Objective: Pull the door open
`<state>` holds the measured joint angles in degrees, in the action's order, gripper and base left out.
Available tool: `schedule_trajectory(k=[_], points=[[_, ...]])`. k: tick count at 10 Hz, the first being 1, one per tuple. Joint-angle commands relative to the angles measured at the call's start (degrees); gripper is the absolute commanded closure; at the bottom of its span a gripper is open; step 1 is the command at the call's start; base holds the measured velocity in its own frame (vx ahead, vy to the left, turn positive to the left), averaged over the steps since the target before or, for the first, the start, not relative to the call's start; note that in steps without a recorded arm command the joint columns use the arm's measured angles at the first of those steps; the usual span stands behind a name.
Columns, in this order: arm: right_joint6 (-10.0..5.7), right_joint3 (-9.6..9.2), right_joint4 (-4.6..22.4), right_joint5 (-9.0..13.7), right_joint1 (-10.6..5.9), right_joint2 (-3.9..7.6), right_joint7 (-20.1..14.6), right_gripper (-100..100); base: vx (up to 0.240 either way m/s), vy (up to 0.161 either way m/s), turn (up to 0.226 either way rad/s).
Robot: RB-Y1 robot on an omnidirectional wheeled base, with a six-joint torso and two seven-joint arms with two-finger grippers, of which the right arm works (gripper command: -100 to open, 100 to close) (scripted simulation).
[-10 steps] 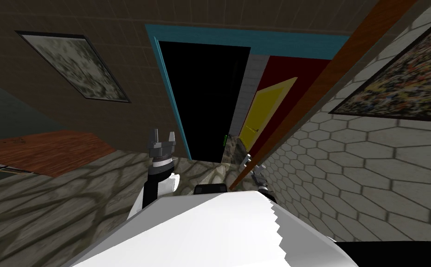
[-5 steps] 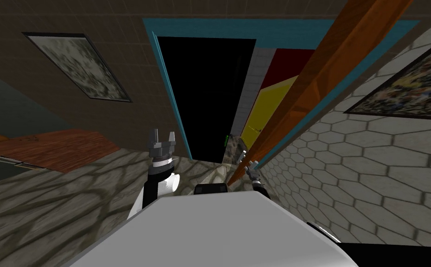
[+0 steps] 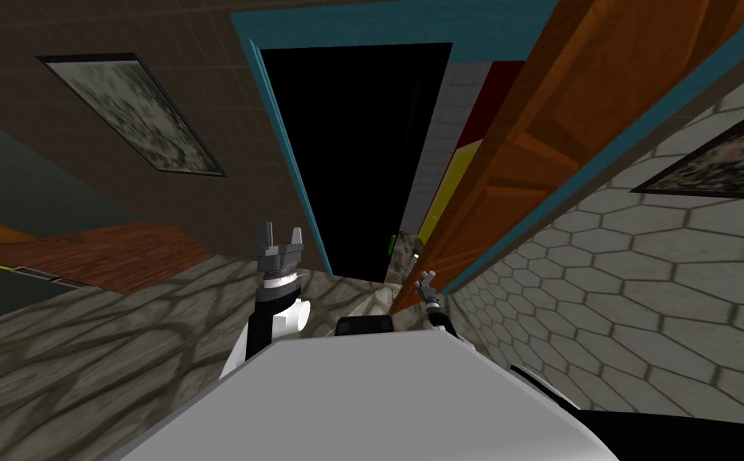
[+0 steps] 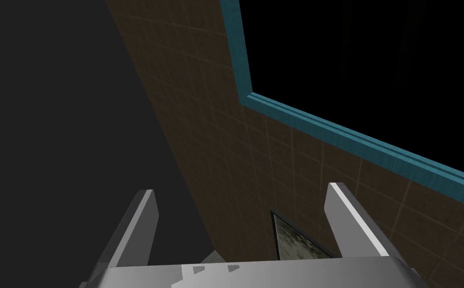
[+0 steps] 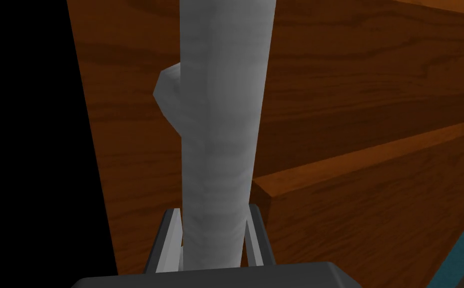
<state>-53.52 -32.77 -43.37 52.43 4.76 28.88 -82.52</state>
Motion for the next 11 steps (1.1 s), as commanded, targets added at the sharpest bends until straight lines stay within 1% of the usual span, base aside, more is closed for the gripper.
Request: schedule_trajectory(k=[1,3,4,5,6,7,8,9,10,11], points=[[0.51,-1.34,0.8,-0.3,-1.61,-0.32,-0.4,100,0.088,-0.061,0.065],[0.43,-3.24,0.6,-0.8,-4.47,-1.12,-0.8,100,0.095,-0.054,0.079],[0.41,-3.88,0.5,-1.0,-5.45,-1.40,-0.9,100,0.097,-0.061,0.060],[0.37,-5.07,0.3,-1.3,-7.33,-1.94,-1.2,100,0.108,-0.083,0.070],[0.36,-5.37,0.3,-1.4,-7.84,-2.09,-1.3,100,0.094,-0.084,0.054],[0.34,-5.93,0.1,-1.6,-8.77,-2.35,-1.4,100,0.061,-0.062,0.044],[0.70,-5.68,0.5,-1.5,-8.69,-2.20,-1.6,100,0.035,-0.024,0.040],[-0.92,-6.97,0.8,-1.6,-8.47,-0.91,-3.4,100,-0.110,-0.001,0.231],[-1.34,-7.31,0.9,-1.6,-8.31,-0.52,-3.9,100,-0.155,-0.010,0.190],[-2.27,-8.05,1.0,-1.6,-7.95,0.32,-4.9,100,-0.171,0.005,0.173]])
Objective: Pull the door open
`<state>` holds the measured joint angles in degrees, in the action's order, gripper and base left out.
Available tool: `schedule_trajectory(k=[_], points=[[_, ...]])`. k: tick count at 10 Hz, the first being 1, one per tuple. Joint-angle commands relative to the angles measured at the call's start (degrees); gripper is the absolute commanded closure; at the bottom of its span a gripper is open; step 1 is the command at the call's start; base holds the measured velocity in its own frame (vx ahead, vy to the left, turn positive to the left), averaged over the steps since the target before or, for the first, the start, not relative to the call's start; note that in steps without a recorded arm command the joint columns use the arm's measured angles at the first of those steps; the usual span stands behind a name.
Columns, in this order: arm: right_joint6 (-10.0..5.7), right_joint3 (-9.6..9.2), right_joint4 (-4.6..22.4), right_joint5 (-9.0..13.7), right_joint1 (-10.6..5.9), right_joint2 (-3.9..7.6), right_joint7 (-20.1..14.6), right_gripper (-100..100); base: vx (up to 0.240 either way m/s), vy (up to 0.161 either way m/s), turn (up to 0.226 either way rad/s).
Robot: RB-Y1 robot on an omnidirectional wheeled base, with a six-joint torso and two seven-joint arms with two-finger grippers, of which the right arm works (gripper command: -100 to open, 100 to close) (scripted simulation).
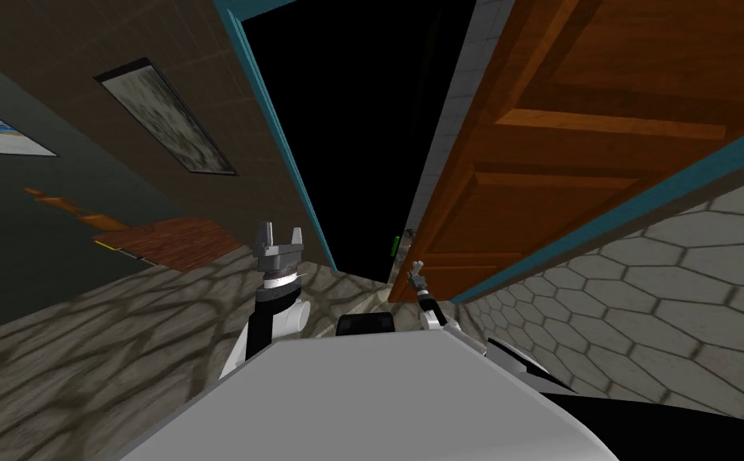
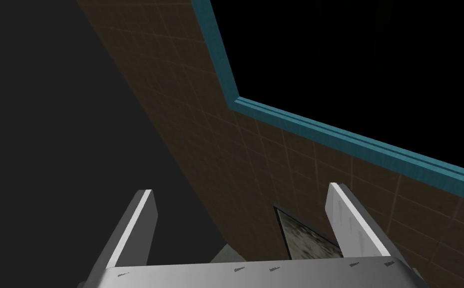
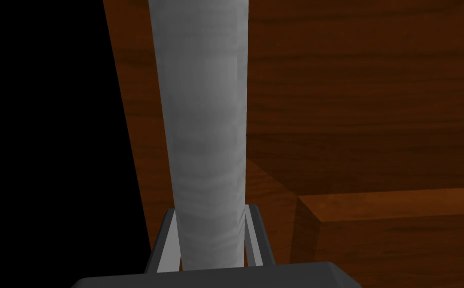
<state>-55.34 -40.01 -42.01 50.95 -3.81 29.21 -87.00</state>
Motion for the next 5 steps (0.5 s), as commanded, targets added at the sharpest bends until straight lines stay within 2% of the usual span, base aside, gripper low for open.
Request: schedule_trajectory(k=[1,2,3,5], points=[[-0.95,-1.21,-0.2,-0.2,0.82,0.43,-0.9,100,-0.168,0.002,0.092],[-1.99,-2.03,-0.1,-0.2,1.22,1.37,-2.1,100,-0.182,-0.024,0.149],[-3.05,-2.87,0.1,-0.3,1.62,2.32,-3.2,100,-0.183,-0.065,0.240],[-4.56,-4.06,0.4,-0.3,2.20,3.68,-4.9,100,-0.166,-0.055,0.130]])
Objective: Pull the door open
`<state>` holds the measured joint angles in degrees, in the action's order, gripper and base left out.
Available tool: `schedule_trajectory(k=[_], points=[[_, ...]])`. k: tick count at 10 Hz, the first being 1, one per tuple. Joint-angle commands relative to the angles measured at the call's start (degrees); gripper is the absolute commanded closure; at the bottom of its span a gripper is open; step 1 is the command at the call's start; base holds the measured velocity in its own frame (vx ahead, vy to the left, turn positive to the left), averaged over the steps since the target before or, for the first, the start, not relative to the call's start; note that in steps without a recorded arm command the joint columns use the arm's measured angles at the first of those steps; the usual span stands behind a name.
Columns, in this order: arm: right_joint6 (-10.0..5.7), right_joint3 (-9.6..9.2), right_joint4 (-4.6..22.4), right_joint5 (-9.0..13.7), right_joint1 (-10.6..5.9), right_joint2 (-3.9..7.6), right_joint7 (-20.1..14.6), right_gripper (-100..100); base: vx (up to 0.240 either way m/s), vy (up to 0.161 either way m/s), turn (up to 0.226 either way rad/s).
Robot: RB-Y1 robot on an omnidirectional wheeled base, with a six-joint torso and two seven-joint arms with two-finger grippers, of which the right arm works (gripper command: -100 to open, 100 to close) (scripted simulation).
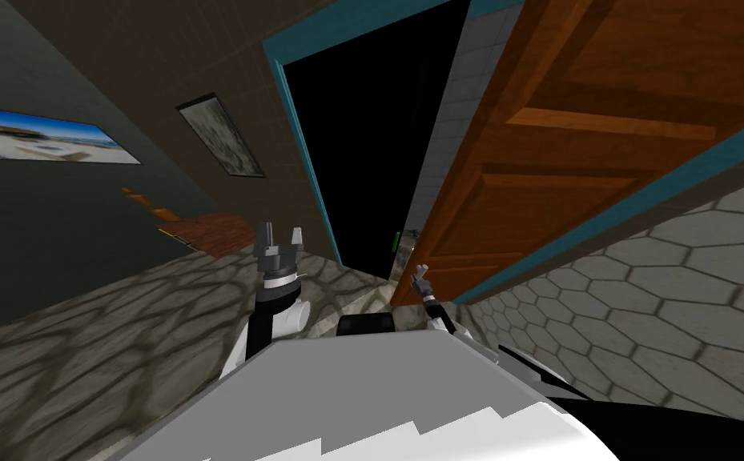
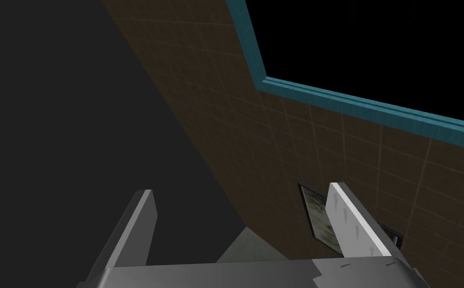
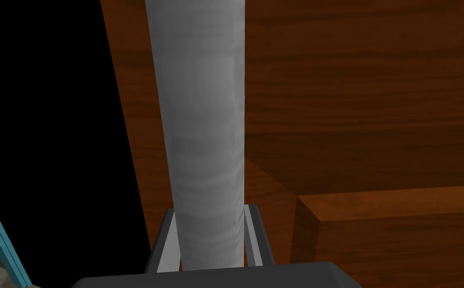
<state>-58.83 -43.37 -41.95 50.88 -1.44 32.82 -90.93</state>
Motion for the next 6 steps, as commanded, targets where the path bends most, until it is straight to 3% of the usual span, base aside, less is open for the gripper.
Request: schedule_trajectory(k=[1,3,4,6], points=[[-1.97,-1.41,0.5,-0.3,0.18,0.89,-1.9,100,-0.178,-0.046,0.159],[-3.47,-2.61,0.7,-0.3,0.76,2.25,-3.5,100,-0.210,-0.075,0.143],[-2.71,-2.14,0.7,-0.2,0.69,1.87,-2.8,100,-0.094,-0.033,0.031],[-4.47,-3.64,1.4,-0.7,1.28,2.68,-4.3,100,-0.187,-0.061,0.148]])
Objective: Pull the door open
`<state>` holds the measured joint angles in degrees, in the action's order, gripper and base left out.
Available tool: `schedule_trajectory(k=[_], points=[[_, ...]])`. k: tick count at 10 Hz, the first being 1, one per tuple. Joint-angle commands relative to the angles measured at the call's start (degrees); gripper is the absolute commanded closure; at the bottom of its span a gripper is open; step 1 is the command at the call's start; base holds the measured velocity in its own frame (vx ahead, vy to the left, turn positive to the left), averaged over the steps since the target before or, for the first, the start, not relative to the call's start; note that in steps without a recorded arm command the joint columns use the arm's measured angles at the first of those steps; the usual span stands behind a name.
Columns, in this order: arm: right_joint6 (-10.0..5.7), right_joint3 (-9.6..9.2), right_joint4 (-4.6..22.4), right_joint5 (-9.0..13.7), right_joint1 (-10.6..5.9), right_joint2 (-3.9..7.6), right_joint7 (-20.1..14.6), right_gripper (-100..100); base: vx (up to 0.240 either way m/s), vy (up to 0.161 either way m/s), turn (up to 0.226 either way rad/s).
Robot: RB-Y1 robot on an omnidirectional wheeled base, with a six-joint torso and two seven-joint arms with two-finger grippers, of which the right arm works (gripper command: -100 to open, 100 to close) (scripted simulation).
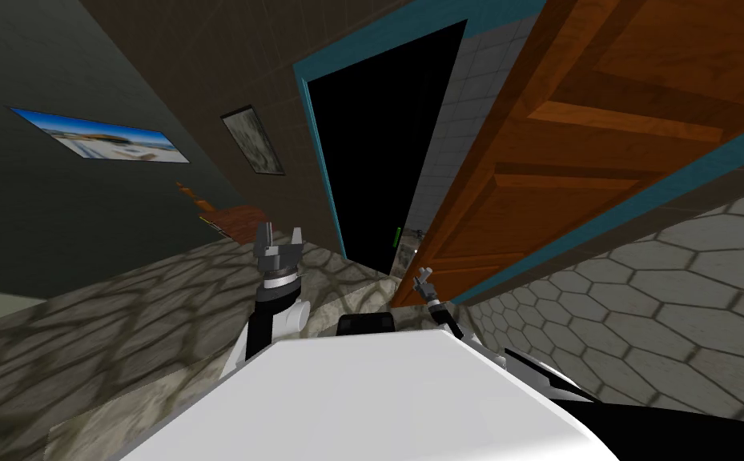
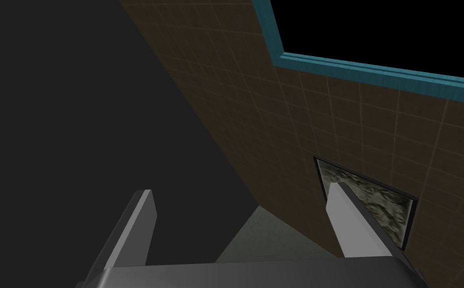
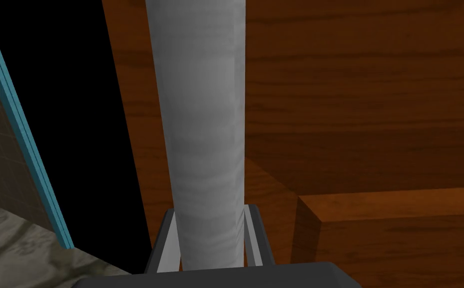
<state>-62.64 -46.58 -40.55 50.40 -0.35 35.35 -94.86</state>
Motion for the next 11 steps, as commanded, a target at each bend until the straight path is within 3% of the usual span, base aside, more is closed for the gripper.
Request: schedule_trajectory(k=[1,6,7,8,11], points=[[-1.39,-0.96,0.2,-0.4,0.35,0.48,-0.9,100,-0.241,-0.083,0.155],[-5.68,-4.09,1.5,-1.3,1.28,2.47,-4.0,100,-0.219,-0.086,0.158],[-6.23,-4.49,1.7,-1.4,1.40,2.73,-4.4,100,-0.221,-0.075,0.134],[-5.53,-4.29,1.8,-1.3,1.48,2.55,-4.1,100,-0.099,-0.031,0.020],[-7.57,-5.05,3.0,-2.1,2.09,2.87,-5.5,100,-0.177,-0.081,0.168]])
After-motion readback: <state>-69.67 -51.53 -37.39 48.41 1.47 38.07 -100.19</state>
